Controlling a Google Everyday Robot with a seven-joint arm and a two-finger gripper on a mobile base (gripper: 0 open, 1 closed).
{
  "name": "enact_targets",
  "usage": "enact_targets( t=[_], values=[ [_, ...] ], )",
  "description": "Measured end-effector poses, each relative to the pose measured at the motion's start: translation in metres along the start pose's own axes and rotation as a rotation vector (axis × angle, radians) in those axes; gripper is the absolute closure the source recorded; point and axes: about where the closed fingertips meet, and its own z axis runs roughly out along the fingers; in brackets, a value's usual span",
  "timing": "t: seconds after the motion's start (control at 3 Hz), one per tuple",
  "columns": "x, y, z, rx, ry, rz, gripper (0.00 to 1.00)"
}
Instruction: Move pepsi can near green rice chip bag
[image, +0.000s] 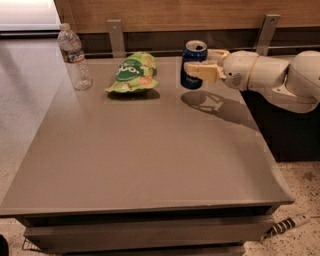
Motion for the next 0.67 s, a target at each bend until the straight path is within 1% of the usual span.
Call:
enact_targets(
  t=[0.33,0.67],
  values=[
    [0.023,-0.019,0.020,0.041,-0.022,-0.015,1.00],
    [0.050,-0.022,0.043,0.042,-0.018,0.001,1.00]
  ],
)
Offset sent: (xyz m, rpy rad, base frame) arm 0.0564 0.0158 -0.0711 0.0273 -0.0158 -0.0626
